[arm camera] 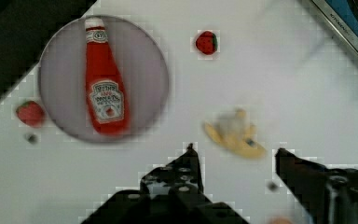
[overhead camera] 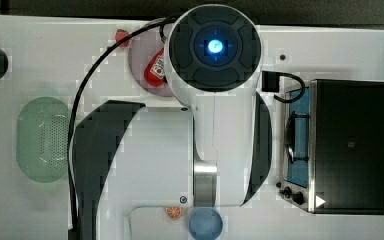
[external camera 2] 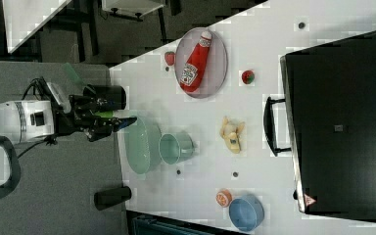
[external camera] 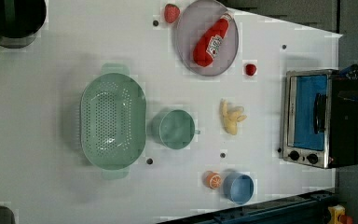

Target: Pick Banana and place it in mug.

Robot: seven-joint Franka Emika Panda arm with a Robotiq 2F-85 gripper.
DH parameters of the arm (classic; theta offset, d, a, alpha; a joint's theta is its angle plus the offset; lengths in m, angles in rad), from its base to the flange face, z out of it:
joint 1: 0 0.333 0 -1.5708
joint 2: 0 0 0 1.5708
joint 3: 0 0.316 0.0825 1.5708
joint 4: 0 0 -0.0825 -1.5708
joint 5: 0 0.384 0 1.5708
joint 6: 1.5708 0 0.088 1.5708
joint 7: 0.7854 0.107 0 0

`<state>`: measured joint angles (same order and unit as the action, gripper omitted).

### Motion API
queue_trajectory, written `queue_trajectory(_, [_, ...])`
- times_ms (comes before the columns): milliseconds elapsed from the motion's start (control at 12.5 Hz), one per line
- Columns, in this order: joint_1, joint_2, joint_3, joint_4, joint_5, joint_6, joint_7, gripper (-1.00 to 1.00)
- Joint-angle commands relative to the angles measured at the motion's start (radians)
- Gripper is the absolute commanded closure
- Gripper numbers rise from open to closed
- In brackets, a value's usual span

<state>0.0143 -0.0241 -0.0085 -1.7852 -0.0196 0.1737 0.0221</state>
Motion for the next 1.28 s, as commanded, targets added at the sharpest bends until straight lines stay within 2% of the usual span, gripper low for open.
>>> queue_trajectory(80, [-0.011, -0.28, -0.039, -0.08, 0.011, -0.211, -0.053, -0.59])
queue_trajectory(240, [-0.011, -0.278, -0.038, -0.087, 0.011, -0.211, -0.053, -1.0])
queue_trajectory(560, [-0.01, -0.246, -0.037, -0.186, 0.011, -0.155, -0.06, -1.0])
queue_trajectory(960, [-0.009, -0.164, -0.037, -0.386, 0.011, 0.142, -0.209, -1.0])
queue_trajectory(1280, [-0.01, -0.059, -0.04, -0.498, 0.011, 0.353, -0.346, -1.0])
